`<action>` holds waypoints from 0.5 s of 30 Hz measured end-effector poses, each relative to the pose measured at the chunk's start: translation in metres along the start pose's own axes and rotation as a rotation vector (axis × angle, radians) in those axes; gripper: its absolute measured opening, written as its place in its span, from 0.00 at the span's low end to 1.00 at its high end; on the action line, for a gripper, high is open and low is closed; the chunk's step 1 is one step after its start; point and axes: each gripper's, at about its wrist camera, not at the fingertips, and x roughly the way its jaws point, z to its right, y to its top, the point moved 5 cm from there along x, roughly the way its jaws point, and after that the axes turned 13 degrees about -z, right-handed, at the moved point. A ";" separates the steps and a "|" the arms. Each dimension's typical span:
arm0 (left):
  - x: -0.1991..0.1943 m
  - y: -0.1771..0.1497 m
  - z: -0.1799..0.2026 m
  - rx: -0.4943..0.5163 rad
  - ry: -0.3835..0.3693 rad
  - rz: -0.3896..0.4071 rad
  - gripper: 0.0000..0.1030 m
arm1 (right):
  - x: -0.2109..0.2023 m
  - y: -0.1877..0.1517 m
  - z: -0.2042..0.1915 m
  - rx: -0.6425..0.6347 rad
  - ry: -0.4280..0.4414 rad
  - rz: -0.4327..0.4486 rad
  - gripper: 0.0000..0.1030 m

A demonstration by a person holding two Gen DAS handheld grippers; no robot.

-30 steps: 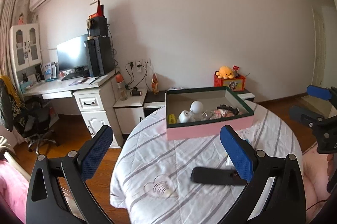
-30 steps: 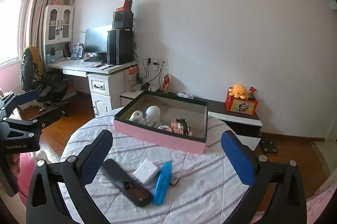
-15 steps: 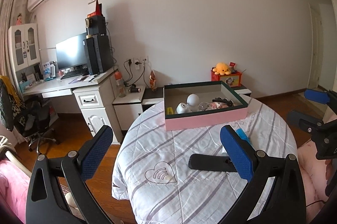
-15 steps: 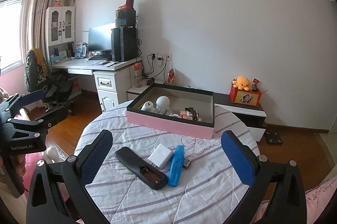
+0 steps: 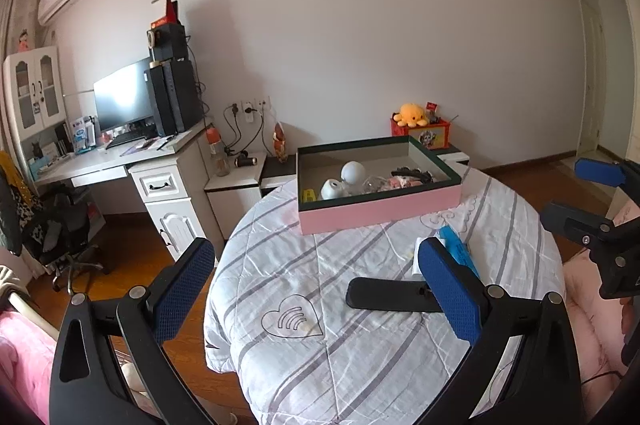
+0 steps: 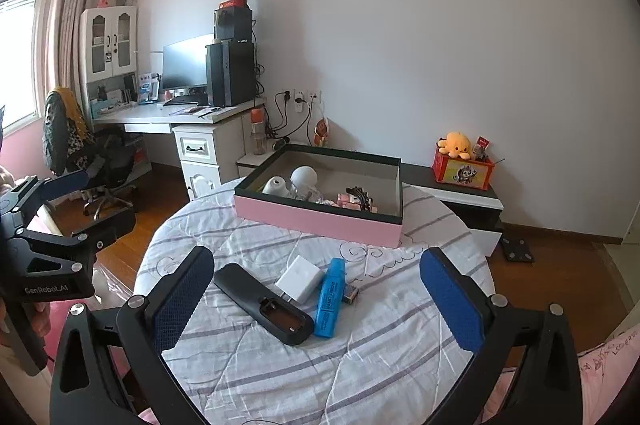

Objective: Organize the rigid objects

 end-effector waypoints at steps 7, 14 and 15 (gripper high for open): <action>0.020 -0.009 0.009 0.032 -0.003 -0.054 1.00 | 0.016 -0.008 0.005 0.016 0.002 -0.047 1.00; 0.048 -0.022 0.013 0.043 -0.013 -0.129 1.00 | 0.040 -0.019 0.013 0.040 0.002 -0.106 1.00; 0.052 -0.024 0.014 0.042 -0.015 -0.136 1.00 | 0.045 -0.020 0.014 0.043 0.002 -0.117 1.00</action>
